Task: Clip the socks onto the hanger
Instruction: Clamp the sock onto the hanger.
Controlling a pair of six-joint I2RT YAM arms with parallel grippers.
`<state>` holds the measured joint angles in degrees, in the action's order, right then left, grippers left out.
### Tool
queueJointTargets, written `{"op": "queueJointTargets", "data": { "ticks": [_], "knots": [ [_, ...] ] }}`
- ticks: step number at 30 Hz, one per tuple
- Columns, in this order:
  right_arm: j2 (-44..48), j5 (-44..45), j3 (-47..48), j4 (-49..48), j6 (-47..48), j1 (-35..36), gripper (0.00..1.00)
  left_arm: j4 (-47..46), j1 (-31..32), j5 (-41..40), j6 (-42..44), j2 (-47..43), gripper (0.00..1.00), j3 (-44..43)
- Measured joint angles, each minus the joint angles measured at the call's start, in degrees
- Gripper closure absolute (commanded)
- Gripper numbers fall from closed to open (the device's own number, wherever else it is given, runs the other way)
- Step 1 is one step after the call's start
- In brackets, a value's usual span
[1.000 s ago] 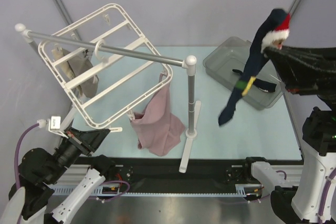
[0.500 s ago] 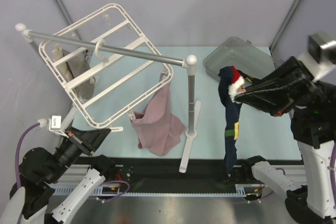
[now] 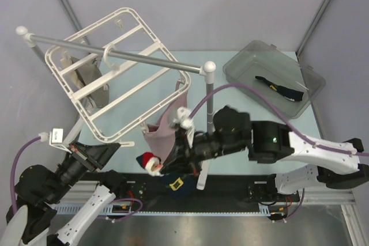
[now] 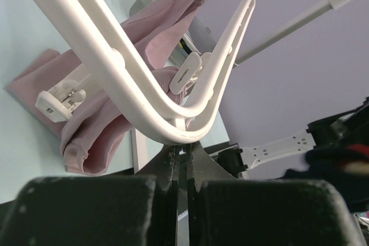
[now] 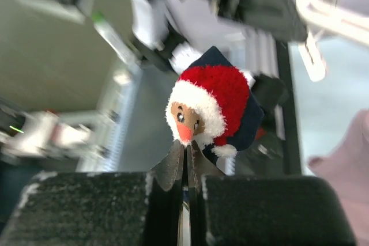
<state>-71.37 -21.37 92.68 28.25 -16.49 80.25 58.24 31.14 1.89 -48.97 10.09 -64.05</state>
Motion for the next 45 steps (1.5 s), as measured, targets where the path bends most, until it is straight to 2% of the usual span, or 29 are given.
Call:
{"op": "queueJointTargets", "data": {
  "ticks": [4,8,13,16,21,28,36,45],
  "knots": [
    [-4.17,15.78,-0.13,4.76,10.34,9.68,1.0,1.27,0.0,1.55,-1.62,0.02,1.0,-2.38],
    [-7.93,31.63,-3.85,4.42,20.24,14.51,1.0,2.51,0.0,2.01,-2.78,0.02,1.0,-3.69],
    [-8.28,46.1,-17.44,-4.09,33.97,15.8,1.0,3.78,-0.02,1.95,-3.63,-0.28,1.0,-3.69],
    [-7.69,51.58,-24.59,-11.98,42.51,15.89,1.0,4.11,-0.02,1.92,-3.65,-0.72,1.0,-3.69],
    [-5.38,52.78,-29.29,-19.52,53.02,17.33,1.0,4.09,-0.02,1.95,-3.65,-0.83,1.0,-3.69],
    [0.76,50.14,-29.99,-25.22,60.7,21.75,1.0,4.02,-0.02,1.97,-3.65,-0.83,1.0,-3.67],
    [-0.63,50.49,-29.97,-26.82,65.7,22.01,1.0,3.67,-0.02,2.97,-3.67,-0.83,1.0,-3.52],
    [-1.11,49.83,-32.46,-37.18,74.79,20.04,1.0,3.5,-0.02,4.0,-3.69,-0.83,1.0,-3.52]
  ]
}}
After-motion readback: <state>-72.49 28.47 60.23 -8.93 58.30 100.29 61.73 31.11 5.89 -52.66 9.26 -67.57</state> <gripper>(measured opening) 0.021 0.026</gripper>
